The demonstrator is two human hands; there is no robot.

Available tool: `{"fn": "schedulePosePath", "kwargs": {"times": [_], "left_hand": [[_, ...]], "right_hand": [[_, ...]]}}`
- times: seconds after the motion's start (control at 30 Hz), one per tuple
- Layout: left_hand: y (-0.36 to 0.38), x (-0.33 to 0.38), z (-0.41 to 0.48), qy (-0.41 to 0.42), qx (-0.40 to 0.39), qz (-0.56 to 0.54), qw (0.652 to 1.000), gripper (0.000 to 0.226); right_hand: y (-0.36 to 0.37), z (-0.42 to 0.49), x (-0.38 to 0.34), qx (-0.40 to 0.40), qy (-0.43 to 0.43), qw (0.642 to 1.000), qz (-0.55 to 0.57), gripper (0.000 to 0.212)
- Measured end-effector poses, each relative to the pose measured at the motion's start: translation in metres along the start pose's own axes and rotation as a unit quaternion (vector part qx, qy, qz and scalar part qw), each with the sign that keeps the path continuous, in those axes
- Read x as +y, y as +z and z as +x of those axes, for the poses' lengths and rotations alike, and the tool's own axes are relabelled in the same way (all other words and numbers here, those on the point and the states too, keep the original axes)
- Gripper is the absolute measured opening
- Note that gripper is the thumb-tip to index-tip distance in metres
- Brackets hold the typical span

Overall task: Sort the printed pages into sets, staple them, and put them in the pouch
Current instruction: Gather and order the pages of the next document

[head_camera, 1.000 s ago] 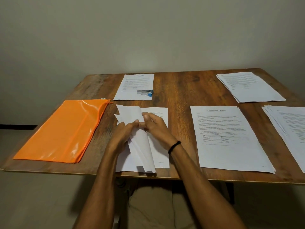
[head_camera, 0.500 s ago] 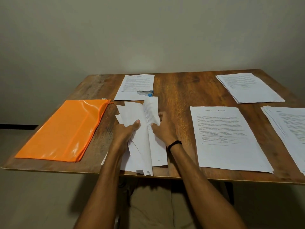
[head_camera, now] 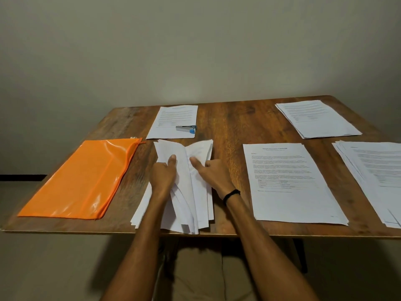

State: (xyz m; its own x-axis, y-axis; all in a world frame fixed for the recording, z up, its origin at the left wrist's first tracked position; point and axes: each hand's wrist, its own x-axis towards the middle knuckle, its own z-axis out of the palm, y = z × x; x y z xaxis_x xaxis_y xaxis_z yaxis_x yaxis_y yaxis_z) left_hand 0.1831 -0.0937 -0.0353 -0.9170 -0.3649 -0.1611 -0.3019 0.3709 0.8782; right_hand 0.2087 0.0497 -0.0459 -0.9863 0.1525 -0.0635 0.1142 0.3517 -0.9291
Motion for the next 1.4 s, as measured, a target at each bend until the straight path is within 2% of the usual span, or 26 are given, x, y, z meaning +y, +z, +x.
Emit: {"fn": "schedulePosePath", "kwargs": {"times": [0.1, 0.17, 0.23, 0.33, 0.4, 0.47, 0.53, 0.6, 0.67, 0.7, 0.73, 0.77, 0.8, 0.87, 0.9, 0.93, 1.0, 1.1, 1.23, 1.3, 1.4], "left_hand": [[-0.001, 0.004, -0.003, 0.077, 0.058, 0.067, 0.993, 0.039], [-0.005, 0.013, -0.006, 0.129, 0.108, 0.162, 0.972, 0.042], [-0.005, 0.021, -0.007, 0.143, 0.124, 0.25, 0.95, 0.039], [0.004, 0.026, -0.005, 0.09, 0.069, 0.296, 0.948, 0.039], [0.012, 0.025, -0.005, 0.073, 0.007, 0.295, 0.953, 0.053], [0.017, 0.025, -0.002, 0.102, -0.056, 0.31, 0.944, 0.073], [0.017, 0.028, 0.001, 0.129, -0.12, 0.278, 0.944, 0.084], [0.014, 0.032, -0.005, 0.132, -0.179, 0.204, 0.953, 0.084], [0.012, 0.035, -0.012, 0.128, -0.194, 0.127, 0.964, 0.09], [0.013, 0.037, -0.018, 0.151, -0.181, 0.093, 0.967, 0.083], [0.013, 0.04, -0.023, 0.18, -0.155, 0.04, 0.971, 0.071], [0.012, 0.046, -0.03, 0.171, -0.136, -0.036, 0.975, 0.065], [0.01, 0.052, -0.034, 0.122, -0.155, -0.119, 0.973, 0.072], [0.005, 0.059, -0.036, 0.011, -0.258, -0.244, 0.935, 0.101], [0.002, 0.058, -0.034, -0.003, -0.295, -0.265, 0.918, 0.109], [0.001, 0.055, -0.032, 0.004, -0.306, -0.26, 0.916, 0.111], [0.001, 0.047, -0.03, 0.031, -0.281, -0.217, 0.934, 0.093], [0.011, 0.029, -0.023, 0.096, -0.211, -0.189, 0.954, 0.036], [0.016, 0.011, -0.016, 0.145, -0.139, -0.156, 0.967, 0.028], [0.017, 0.008, -0.013, 0.146, -0.127, -0.138, 0.971, 0.028], [0.017, 0.002, -0.004, 0.129, -0.123, -0.104, 0.978, 0.03]], "right_hand": [[-0.015, 0.002, 0.005, 0.057, -0.013, 0.994, -0.092, 0.029], [-0.035, 0.0, 0.003, 0.124, -0.01, 0.987, -0.106, 0.034], [-0.06, -0.002, -0.003, 0.184, -0.017, 0.977, -0.109, 0.043], [-0.099, -0.004, -0.009, 0.241, -0.063, 0.966, -0.069, 0.042], [-0.126, -0.005, -0.012, 0.25, -0.1, 0.963, -0.011, 0.036], [-0.151, -0.009, -0.013, 0.244, -0.12, 0.96, 0.074, 0.027], [-0.174, -0.014, -0.015, 0.23, -0.123, 0.946, 0.193, 0.02], [-0.192, -0.021, -0.017, 0.195, -0.118, 0.924, 0.308, 0.024], [-0.201, -0.023, -0.016, 0.155, -0.114, 0.905, 0.38, 0.035], [-0.202, -0.022, -0.013, 0.147, -0.101, 0.905, 0.387, 0.039], [-0.199, -0.02, -0.009, 0.147, -0.083, 0.913, 0.373, 0.041], [-0.193, -0.018, -0.005, 0.153, -0.066, 0.925, 0.341, 0.038], [-0.186, -0.016, -0.001, 0.165, -0.059, 0.938, 0.297, 0.032], [-0.168, -0.011, 0.01, 0.197, -0.069, 0.958, 0.196, 0.019], [-0.159, -0.01, 0.013, 0.21, -0.07, 0.965, 0.142, 0.016], [-0.15, -0.01, 0.016, 0.228, -0.063, 0.967, 0.089, 0.014], [-0.135, -0.011, 0.02, 0.265, -0.04, 0.963, 0.009, 0.02], [-0.12, -0.007, 0.026, 0.262, -0.021, 0.965, 0.021, 0.028], [-0.119, -0.008, 0.025, 0.28, -0.064, 0.956, 0.054, 0.009], [-0.129, -0.01, 0.022, 0.311, -0.083, 0.944, 0.066, 0.028], [-0.152, -0.012, 0.011, 0.381, -0.095, 0.897, 0.205, 0.057]]}}
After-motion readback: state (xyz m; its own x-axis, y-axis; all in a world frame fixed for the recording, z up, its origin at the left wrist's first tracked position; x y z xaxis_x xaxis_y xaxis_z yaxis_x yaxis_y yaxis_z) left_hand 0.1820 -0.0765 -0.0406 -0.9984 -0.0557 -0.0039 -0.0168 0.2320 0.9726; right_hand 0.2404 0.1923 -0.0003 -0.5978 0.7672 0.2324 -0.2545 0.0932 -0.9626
